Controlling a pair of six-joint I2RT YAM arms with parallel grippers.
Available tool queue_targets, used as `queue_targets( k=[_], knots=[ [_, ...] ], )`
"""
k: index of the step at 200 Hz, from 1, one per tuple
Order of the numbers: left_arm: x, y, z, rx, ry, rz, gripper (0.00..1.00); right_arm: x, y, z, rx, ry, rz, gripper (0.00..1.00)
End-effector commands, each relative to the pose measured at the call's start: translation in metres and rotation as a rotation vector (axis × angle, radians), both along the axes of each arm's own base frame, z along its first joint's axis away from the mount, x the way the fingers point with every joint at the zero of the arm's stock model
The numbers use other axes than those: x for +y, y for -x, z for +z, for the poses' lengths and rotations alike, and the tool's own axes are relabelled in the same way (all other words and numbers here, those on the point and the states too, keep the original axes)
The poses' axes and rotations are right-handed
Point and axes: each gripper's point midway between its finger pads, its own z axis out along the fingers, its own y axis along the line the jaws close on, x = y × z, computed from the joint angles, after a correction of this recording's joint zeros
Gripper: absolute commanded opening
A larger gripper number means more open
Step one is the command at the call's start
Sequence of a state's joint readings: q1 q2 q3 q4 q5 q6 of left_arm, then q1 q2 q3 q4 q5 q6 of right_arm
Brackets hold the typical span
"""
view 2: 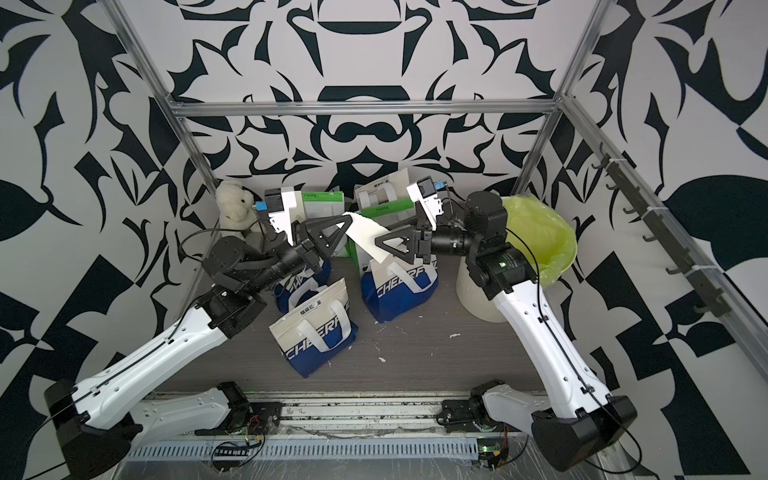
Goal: Shred takeout receipts and throw away
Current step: Shred the takeout receipt.
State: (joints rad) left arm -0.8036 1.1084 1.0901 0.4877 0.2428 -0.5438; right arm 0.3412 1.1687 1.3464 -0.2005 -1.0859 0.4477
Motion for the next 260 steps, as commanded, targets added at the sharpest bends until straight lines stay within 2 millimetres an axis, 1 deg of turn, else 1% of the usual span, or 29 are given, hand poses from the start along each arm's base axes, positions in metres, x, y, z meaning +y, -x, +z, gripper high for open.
queue_targets(
  k=[1,11,25,27,31,35,37,41,47,50,77,93,114,121,144,148,151,157,158,161,178,194,210,232,243,260],
  knots=[
    [0.001,0.0,0.004,-0.002,0.029,-0.003,0.0,0.002,0.003,0.014,-0.044,-0.032,0.006,0.29],
    [0.0,-0.001,0.002,0.007,0.023,-0.002,0.0,0.002,0.001,0.015,-0.028,-0.036,-0.002,0.0],
    [-0.003,-0.003,-0.001,0.018,0.0,-0.004,0.0,0.003,0.002,0.017,-0.019,-0.039,-0.003,0.0],
    [-0.003,-0.003,-0.001,0.018,-0.004,-0.005,0.05,0.002,0.002,0.017,-0.02,-0.038,-0.004,0.0],
    [-0.004,-0.003,-0.003,0.017,-0.02,-0.006,0.2,0.002,0.002,0.017,-0.021,-0.036,-0.007,0.0],
    [-0.006,-0.002,-0.005,0.013,-0.041,-0.007,0.42,0.001,0.002,0.017,-0.022,-0.032,-0.012,0.0],
    [-0.006,-0.003,-0.005,0.012,-0.054,-0.006,0.55,0.001,0.003,0.017,-0.025,-0.028,-0.014,0.0],
    [-0.007,-0.002,-0.007,0.012,-0.082,-0.007,0.74,0.0,0.003,0.016,-0.029,-0.019,-0.02,0.0],
    [-0.009,-0.001,-0.011,0.0,-0.129,-0.01,0.96,-0.001,0.005,0.014,-0.038,0.001,-0.026,0.0],
    [-0.01,0.0,-0.013,-0.004,-0.155,-0.011,1.0,-0.002,0.005,0.013,-0.043,0.011,-0.027,0.0],
    [-0.009,0.002,-0.035,-0.045,-0.416,0.013,1.0,-0.007,0.015,0.0,-0.083,0.106,-0.028,0.0],
    [-0.008,0.008,-0.048,-0.083,-0.553,-0.017,0.99,-0.01,0.022,-0.007,-0.088,0.134,-0.016,0.0],
    [-0.012,0.024,-0.052,-0.123,-0.616,-0.14,1.0,-0.012,0.033,-0.014,-0.1,0.154,0.005,0.0],
    [-0.014,0.026,-0.053,-0.122,-0.621,-0.171,0.98,-0.012,0.037,-0.016,-0.104,0.155,0.016,0.0],
    [-0.022,0.032,-0.058,-0.125,-0.628,-0.271,0.87,-0.011,0.047,-0.015,-0.12,0.147,0.046,0.0],
    [-0.023,0.033,-0.058,-0.124,-0.626,-0.288,0.86,-0.012,0.047,-0.014,-0.123,0.147,0.047,0.0],
    [-0.023,0.034,-0.058,-0.125,-0.624,-0.298,0.81,-0.012,0.048,-0.014,-0.124,0.146,0.049,0.0],
    [-0.023,0.038,-0.055,-0.131,-0.616,-0.314,0.77,-0.012,0.049,-0.013,-0.125,0.145,0.055,0.0],
    [-0.027,0.035,-0.06,-0.119,-0.624,-0.321,0.76,-0.012,0.05,-0.013,-0.126,0.145,0.056,0.0],
    [-0.031,0.032,-0.065,-0.104,-0.632,-0.334,0.74,-0.012,0.051,-0.012,-0.127,0.145,0.061,0.0],
    [-0.036,0.029,-0.068,-0.091,-0.636,-0.351,0.58,-0.011,0.055,-0.011,-0.127,0.15,0.082,0.0],
    [-0.038,0.027,-0.068,-0.084,-0.632,-0.359,0.57,-0.01,0.057,-0.014,-0.123,0.164,0.096,0.0],
    [-0.04,0.03,-0.063,-0.094,-0.611,-0.38,0.56,-0.01,0.056,-0.018,-0.115,0.184,0.094,0.0],
    [-0.04,0.036,-0.059,-0.116,-0.584,-0.406,0.55,-0.01,0.048,-0.027,-0.102,0.215,0.061,0.0],
    [-0.04,0.039,-0.057,-0.121,-0.579,-0.42,0.49,-0.011,0.044,-0.029,-0.1,0.225,0.039,0.0],
    [-0.04,0.042,-0.059,-0.12,-0.586,-0.438,0.35,-0.01,0.042,-0.028,-0.1,0.22,0.034,0.0]
  ],
)
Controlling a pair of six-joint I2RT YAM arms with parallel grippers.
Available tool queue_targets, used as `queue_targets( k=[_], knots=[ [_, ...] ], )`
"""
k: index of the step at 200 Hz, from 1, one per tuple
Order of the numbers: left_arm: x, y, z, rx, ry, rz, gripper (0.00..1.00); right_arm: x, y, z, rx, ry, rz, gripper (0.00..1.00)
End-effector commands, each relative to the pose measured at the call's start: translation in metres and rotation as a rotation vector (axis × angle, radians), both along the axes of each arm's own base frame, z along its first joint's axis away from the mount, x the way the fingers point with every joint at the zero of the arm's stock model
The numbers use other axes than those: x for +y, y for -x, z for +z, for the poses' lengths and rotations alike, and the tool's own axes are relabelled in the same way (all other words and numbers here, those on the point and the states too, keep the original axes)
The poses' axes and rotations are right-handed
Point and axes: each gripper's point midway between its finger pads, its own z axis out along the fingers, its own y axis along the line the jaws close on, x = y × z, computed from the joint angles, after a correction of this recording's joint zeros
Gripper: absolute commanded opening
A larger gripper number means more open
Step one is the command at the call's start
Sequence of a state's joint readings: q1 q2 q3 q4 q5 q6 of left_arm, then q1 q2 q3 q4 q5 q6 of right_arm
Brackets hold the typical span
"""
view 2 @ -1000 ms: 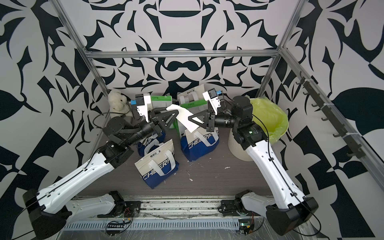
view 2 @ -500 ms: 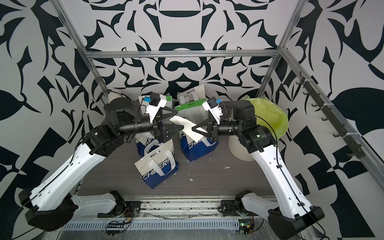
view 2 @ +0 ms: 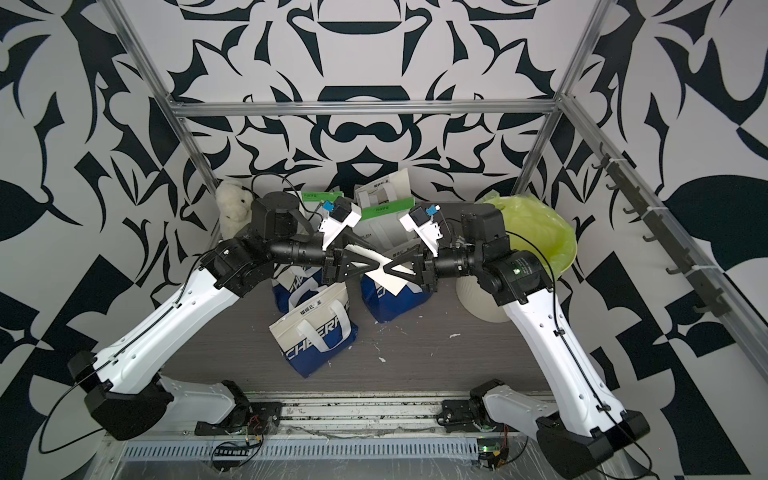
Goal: Shred takeout receipts and throw away
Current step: Shred the takeout receipt.
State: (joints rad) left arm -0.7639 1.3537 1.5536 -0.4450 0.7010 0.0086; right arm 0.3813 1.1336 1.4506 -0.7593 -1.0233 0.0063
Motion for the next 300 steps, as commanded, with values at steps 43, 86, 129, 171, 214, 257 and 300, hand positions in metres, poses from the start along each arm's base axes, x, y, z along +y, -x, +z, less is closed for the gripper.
queue_targets(
  k=[43,86,129,171,214,257,300],
  knots=[
    [0.005,0.012,0.012,-0.009,0.022,-0.049,0.31,0.001,-0.004,0.01,-0.04,-0.004,-0.013,0.0],
    [0.009,0.007,0.019,-0.066,0.058,0.004,0.37,0.003,-0.005,0.001,-0.006,0.022,-0.01,0.0],
    [0.007,0.007,0.018,-0.048,0.064,-0.008,0.34,0.006,-0.005,0.001,-0.013,0.033,-0.011,0.0],
    [0.004,0.008,0.011,-0.007,0.039,-0.026,0.24,0.005,-0.006,0.003,-0.029,0.039,-0.027,0.0],
    [0.006,0.008,0.003,-0.002,0.013,-0.015,0.29,0.003,-0.006,0.004,-0.041,0.043,-0.038,0.0],
    [0.006,0.0,-0.006,-0.001,-0.016,0.019,0.47,0.004,-0.002,0.006,-0.029,0.034,-0.02,0.0],
    [0.005,0.0,-0.004,-0.013,0.0,0.012,0.42,0.004,0.0,0.004,-0.017,0.038,-0.009,0.0]
  ],
)
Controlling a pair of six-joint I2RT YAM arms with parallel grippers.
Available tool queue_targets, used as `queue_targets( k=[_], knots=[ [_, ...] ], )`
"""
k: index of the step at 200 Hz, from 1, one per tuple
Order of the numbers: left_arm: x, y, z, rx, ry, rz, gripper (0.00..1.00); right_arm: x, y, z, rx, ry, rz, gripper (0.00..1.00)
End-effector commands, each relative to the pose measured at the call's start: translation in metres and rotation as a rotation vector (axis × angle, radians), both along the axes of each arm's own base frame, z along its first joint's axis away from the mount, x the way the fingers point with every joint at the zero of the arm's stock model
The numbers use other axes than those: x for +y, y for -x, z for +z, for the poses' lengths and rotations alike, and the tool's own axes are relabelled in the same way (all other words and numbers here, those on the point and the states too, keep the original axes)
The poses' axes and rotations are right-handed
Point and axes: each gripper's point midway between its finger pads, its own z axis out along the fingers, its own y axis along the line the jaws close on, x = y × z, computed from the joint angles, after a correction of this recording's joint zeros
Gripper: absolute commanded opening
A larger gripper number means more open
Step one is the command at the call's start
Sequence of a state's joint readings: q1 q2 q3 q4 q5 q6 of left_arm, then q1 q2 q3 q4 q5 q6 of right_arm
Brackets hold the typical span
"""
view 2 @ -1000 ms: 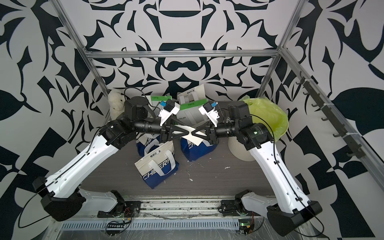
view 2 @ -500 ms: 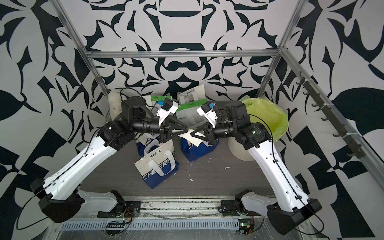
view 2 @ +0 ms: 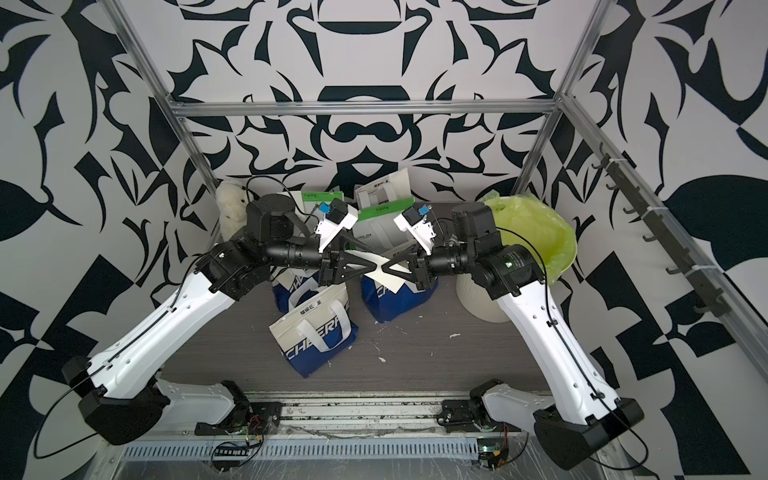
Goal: Shred takeout receipts and throw away
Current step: Shred the takeout receipt.
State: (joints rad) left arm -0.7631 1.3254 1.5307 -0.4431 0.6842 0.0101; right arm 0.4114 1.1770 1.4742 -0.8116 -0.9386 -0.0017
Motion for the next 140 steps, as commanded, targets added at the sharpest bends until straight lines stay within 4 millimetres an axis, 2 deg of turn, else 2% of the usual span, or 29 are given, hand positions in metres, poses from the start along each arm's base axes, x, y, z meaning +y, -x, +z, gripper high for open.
queue_targets(
  k=[1,35,71,90,114,123,140],
  knots=[
    [-0.001,-0.002,-0.004,-0.002,-0.001,-0.005,0.42,0.0,0.011,0.02,-0.057,-0.032,0.031,0.0],
    [-0.001,0.002,0.001,-0.009,0.016,-0.025,0.28,0.0,0.009,0.018,-0.053,-0.024,0.027,0.0],
    [-0.002,0.003,-0.003,0.014,0.003,-0.037,0.0,0.0,0.008,0.02,-0.061,-0.025,0.021,0.0],
    [-0.003,0.003,-0.005,0.023,-0.003,-0.037,0.0,-0.001,0.006,0.022,-0.07,-0.024,0.005,0.0],
    [-0.004,0.001,-0.005,0.026,0.002,-0.032,0.0,-0.001,0.009,0.029,-0.109,-0.057,0.006,0.32],
    [-0.003,0.001,-0.005,0.024,0.006,-0.027,0.0,-0.001,0.011,0.033,-0.13,-0.079,0.007,0.38],
    [-0.001,0.002,-0.004,0.019,0.017,-0.021,0.0,-0.001,0.015,0.041,-0.154,-0.12,0.021,0.42]
  ],
)
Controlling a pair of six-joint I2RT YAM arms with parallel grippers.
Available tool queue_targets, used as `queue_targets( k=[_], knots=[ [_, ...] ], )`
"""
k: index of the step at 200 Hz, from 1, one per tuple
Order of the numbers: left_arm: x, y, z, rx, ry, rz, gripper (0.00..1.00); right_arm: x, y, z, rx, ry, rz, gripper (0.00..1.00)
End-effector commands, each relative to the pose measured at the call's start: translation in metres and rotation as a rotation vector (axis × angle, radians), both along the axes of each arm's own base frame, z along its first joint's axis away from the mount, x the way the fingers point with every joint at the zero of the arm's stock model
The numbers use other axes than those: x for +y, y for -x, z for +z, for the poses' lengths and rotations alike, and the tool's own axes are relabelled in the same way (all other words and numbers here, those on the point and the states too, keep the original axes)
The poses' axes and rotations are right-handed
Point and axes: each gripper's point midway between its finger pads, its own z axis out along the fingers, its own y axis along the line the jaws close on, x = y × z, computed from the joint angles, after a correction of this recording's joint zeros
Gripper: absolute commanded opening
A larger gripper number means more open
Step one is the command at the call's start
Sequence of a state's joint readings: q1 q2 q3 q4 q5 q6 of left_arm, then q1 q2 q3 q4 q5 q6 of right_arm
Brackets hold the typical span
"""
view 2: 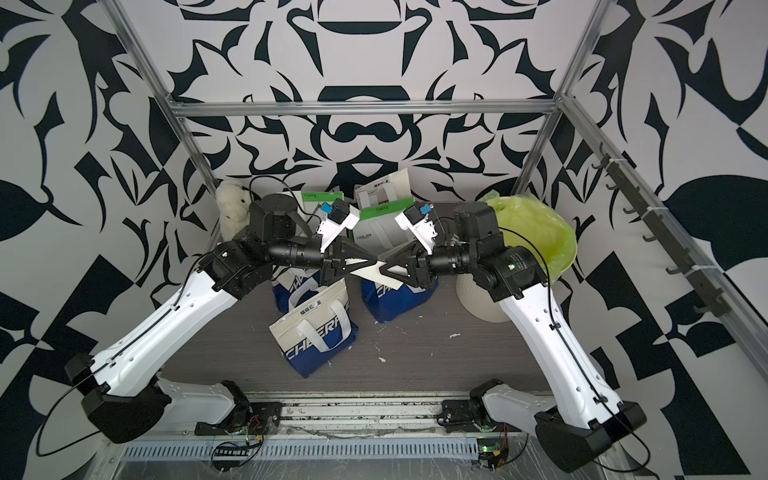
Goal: Shred takeout receipts and throw away
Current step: Shred the takeout receipt.
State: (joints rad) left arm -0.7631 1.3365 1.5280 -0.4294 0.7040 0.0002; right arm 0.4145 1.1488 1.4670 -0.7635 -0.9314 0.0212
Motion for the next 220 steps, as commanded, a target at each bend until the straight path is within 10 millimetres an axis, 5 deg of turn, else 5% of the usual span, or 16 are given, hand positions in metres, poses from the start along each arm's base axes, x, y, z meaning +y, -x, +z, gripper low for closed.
queue_targets(
  k=[1,64,126,220],
  knots=[
    [0.002,0.002,-0.003,0.005,0.012,-0.004,0.0,0.0,0.013,0.03,-0.113,-0.094,0.033,0.42],
    [0.016,0.01,0.012,-0.051,0.068,0.032,0.0,0.008,0.008,0.034,-0.06,-0.137,0.066,0.33],
    [0.015,0.011,0.015,-0.051,0.08,0.02,0.0,0.009,0.006,0.03,-0.052,-0.133,0.066,0.43],
    [0.011,0.006,0.017,-0.045,0.095,0.023,0.0,0.013,0.005,0.032,-0.028,-0.16,0.086,0.23]
  ],
)
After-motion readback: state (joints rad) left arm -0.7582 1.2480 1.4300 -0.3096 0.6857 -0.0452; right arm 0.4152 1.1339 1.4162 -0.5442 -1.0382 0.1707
